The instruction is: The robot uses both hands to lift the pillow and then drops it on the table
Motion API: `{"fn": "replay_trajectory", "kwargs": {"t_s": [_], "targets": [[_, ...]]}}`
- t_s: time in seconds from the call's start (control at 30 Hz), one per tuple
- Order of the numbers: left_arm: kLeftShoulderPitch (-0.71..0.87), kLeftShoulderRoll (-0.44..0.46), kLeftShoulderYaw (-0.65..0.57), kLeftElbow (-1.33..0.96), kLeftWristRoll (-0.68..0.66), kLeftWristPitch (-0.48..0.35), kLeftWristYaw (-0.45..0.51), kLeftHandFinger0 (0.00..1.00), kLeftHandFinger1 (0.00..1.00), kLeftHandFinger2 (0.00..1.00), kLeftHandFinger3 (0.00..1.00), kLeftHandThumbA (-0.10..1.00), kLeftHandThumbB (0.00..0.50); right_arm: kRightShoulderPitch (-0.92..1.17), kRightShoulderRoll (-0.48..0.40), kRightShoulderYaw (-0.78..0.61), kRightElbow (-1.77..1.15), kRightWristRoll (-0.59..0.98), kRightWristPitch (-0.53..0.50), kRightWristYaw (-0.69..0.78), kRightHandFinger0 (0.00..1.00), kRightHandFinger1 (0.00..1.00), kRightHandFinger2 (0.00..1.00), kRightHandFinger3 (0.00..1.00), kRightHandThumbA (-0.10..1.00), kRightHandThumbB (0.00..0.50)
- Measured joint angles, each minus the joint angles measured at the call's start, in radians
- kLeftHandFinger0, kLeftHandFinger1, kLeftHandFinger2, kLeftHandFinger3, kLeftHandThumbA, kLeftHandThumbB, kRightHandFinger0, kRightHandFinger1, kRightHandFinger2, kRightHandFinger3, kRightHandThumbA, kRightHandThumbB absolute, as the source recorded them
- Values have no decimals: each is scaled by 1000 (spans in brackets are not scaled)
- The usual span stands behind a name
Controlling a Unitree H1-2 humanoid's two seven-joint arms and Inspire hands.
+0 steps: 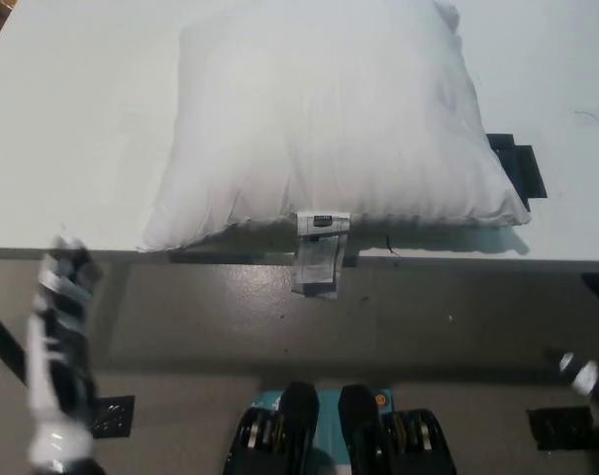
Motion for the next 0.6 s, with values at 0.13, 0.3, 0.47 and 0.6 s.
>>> {"fn": "replay_trajectory", "kwargs": {"t_s": [0.13,0.3,0.47,0.6], "targets": [[-115,81,49,-108,-1,-6,6,1000,1000,1000,1000,1000,45,-173,-55,-52,-58,11,57,14,1000,1000,1000,1000,1000,209],[-239,163,96,-189,-1,-5,20,1000,1000,1000,1000,1000,106,-372,-112,-80,-67,49,121,36,1000,1000,1000,1000,1000,241],[-407,226,124,-227,-2,25,42,1000,1000,1000,1000,1000,109,-585,-147,-99,5,107,195,60,1000,1000,1000,1000,1000,245],[-522,245,138,-186,0,40,64,1000,1000,1000,1000,1000,126,-705,-147,-97,82,137,252,77,1000,1000,1000,1000,1000,319]]}}
